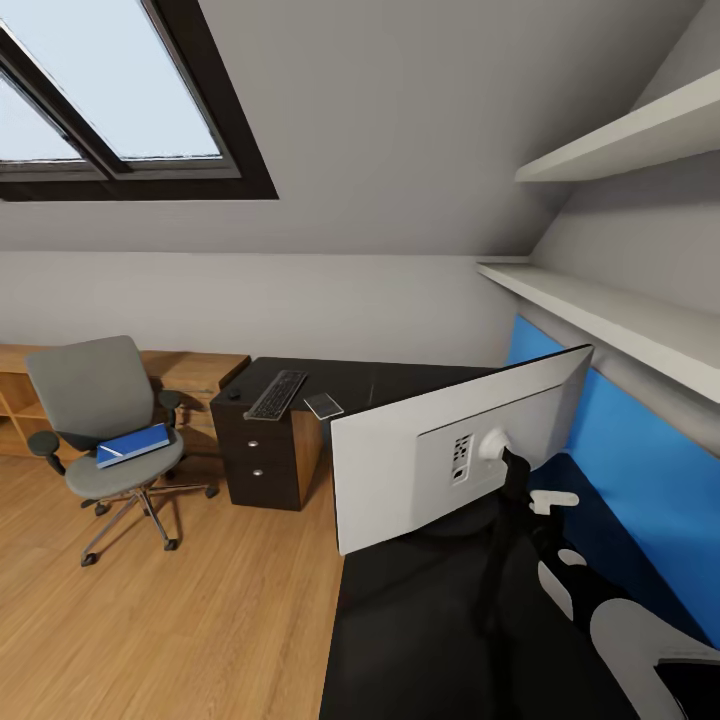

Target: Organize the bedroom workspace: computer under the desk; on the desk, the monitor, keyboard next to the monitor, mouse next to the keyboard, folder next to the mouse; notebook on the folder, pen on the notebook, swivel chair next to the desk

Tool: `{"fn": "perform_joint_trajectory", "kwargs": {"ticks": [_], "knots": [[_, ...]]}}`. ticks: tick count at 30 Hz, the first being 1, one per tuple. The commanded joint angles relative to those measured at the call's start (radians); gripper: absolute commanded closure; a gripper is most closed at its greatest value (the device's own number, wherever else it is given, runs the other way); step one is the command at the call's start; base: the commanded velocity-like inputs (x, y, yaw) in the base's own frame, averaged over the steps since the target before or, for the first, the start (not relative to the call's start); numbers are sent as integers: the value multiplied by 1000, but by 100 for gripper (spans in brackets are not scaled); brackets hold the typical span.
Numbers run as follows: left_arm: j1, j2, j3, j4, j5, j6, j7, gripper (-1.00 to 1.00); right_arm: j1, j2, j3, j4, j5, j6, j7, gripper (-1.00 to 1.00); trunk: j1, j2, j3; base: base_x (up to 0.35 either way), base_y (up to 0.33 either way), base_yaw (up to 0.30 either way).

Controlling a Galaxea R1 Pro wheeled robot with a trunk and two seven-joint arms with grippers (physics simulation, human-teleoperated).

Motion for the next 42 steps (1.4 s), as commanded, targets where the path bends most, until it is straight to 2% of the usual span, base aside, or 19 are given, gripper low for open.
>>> {"fn": "perform_joint_trajectory", "kwargs": {"ticks": [1, 42], "knots": [[0, 0, -9, -1, 4, -1, 6, -100, -1, -1, 25, 2, -17, -3, -1, 100, 0, -1, -2, 0, 0, 0], [0, 0, -9, -1, 4, -2, 6, -100, -1, -3, 26, 0, -17, -2, -1, 100, 0, -1, -2, 0, 0, 0]]}}
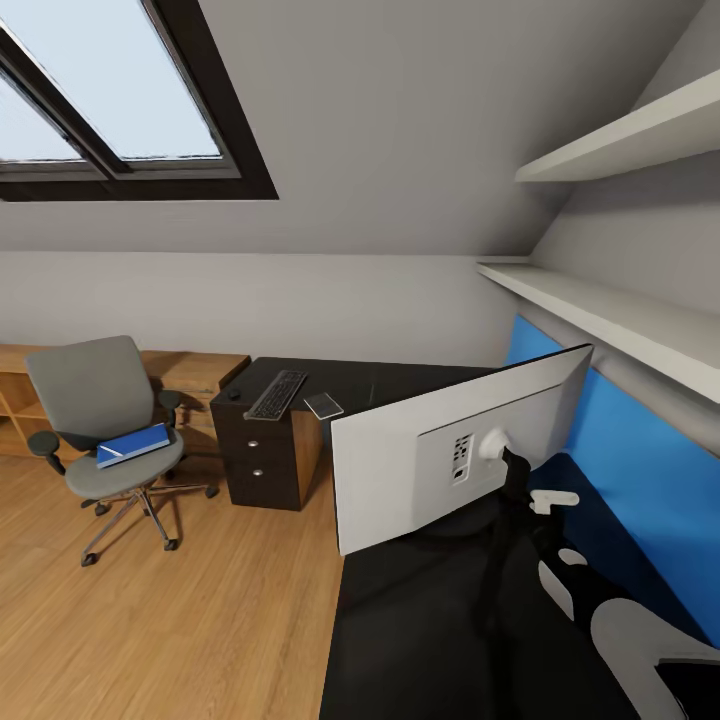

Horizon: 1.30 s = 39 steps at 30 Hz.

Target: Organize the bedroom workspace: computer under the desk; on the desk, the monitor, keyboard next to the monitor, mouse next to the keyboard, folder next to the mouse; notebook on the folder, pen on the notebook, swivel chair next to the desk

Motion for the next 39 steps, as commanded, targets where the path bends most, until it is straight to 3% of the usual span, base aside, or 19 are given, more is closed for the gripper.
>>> {"fn": "perform_joint_trajectory", "kwargs": {"ticks": [1, 14, 39], "knots": [[0, 0, -9, -1, 4, -1, 6, -100, -1, -1, 26, 2, -22, -4, -2, 100, 0, -1, -2, 0, 0, 0], [0, 2, -8, -1, 4, -1, 6, -100, -1, -1, 26, 2, 26, -4, -2, 100, 0, -1, -2, 0, 0, 0], [0, 1, -9, -1, 4, 0, 6, -100, -1, -1, 25, 2, 29, -4, -2, 100, 0, -1, -2, 0, 0, 0]]}}
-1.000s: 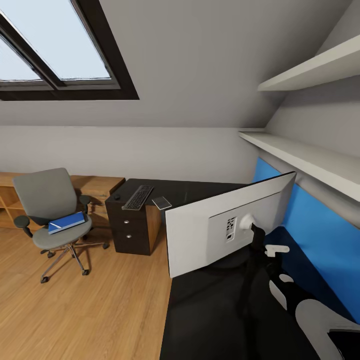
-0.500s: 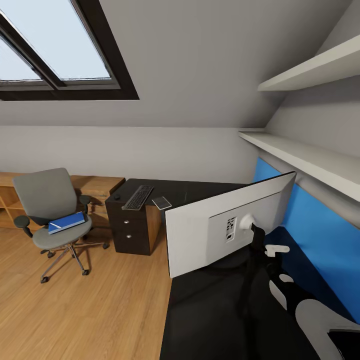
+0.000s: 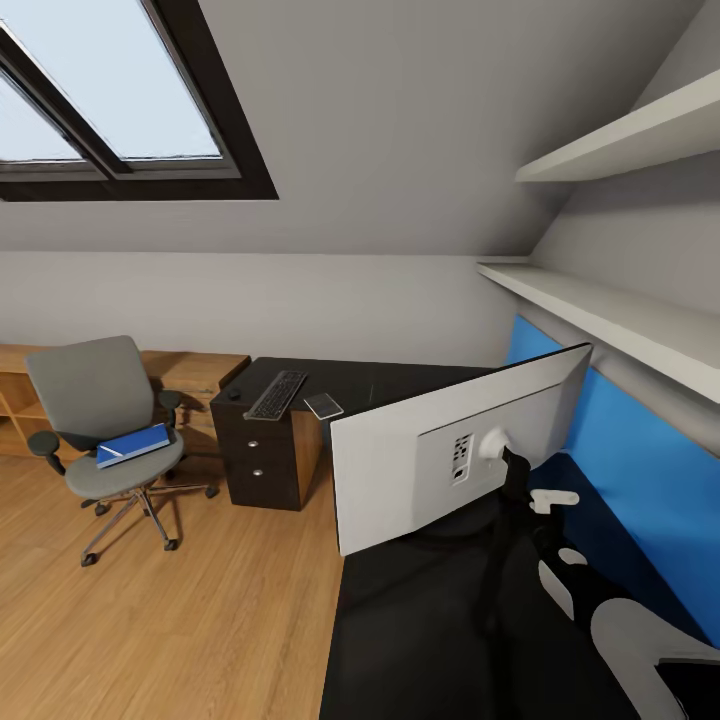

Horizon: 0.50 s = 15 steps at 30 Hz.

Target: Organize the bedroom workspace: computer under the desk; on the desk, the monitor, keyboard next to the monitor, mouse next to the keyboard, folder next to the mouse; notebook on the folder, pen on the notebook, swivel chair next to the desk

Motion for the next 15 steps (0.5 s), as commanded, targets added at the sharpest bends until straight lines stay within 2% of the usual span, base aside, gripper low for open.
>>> {"fn": "perform_joint_trajectory", "kwargs": {"ticks": [1, 11, 15], "knots": [[0, 0, -9, -1, 4, -1, 6, -100, 0, -1, 32, 4, 19, -3, -3, 100, 0, -1, -2, 0, 0, 0], [0, 0, -9, -1, 4, -1, 6, -100, 0, -1, 33, 4, 20, -3, -2, 100, 0, -1, -2, 0, 0, 0], [0, 0, -9, -1, 4, -1, 6, -100, 0, -1, 33, 4, 21, -2, 24, 100, 0, -1, -2, 0, 0, 0]]}}
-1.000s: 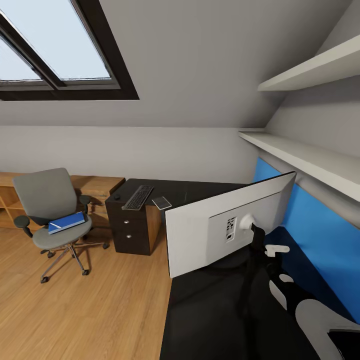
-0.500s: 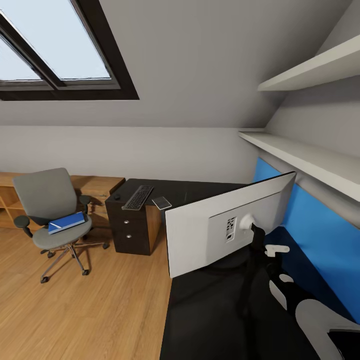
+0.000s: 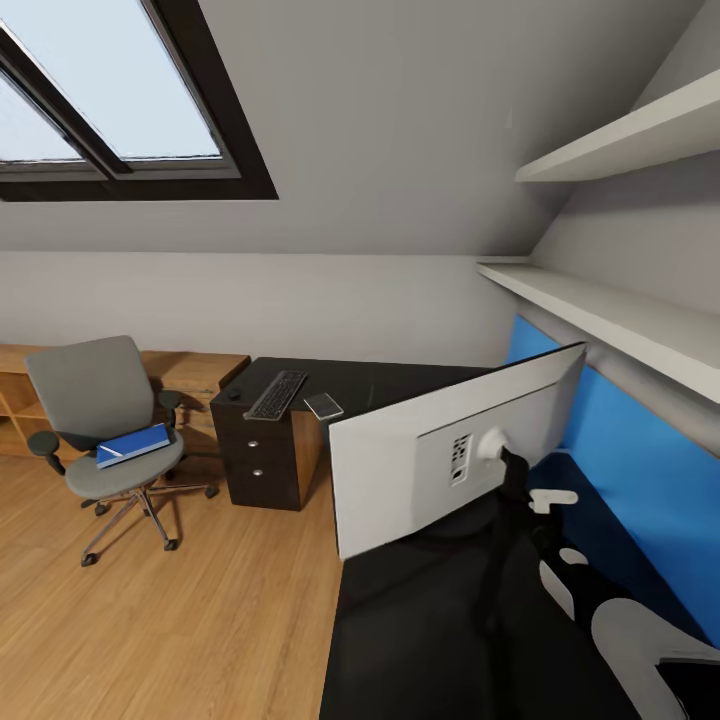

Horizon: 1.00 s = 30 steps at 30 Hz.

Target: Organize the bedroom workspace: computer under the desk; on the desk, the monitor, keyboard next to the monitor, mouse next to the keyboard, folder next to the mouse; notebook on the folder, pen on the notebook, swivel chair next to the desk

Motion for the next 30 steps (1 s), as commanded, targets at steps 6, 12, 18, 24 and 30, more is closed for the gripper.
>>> {"fn": "perform_joint_trajectory", "kwargs": {"ticks": [6, 12, 18, 24, 30], "knots": [[-1, 0, -9, -1, 4, -2, 6, -100, 0, -1, 46, 5, 3, 0, 31, 100, 0, -1, -2, 0, 0, 0], [-1, 0, -9, -1, 4, -2, 6, -100, 0, -2, 45, 5, 3, 1, 34, 100, 0, -1, -2, 0, 0, 0], [-1, 0, -9, -1, 4, -1, 6, -100, 0, -2, 45, 5, 3, 1, 35, 100, 0, -1, -2, -36, -9, 0], [-1, 0, -9, -1, 4, -2, 6, -100, 0, -2, 45, 5, 3, 5, 35, 100, 0, -1, -2, -153, -121, 0], [-1, 0, -9, -1, 4, -2, 6, -100, 0, -2, 45, 5, 3, 5, 35, 100, 0, -1, -2, -5, -196, 0]]}}
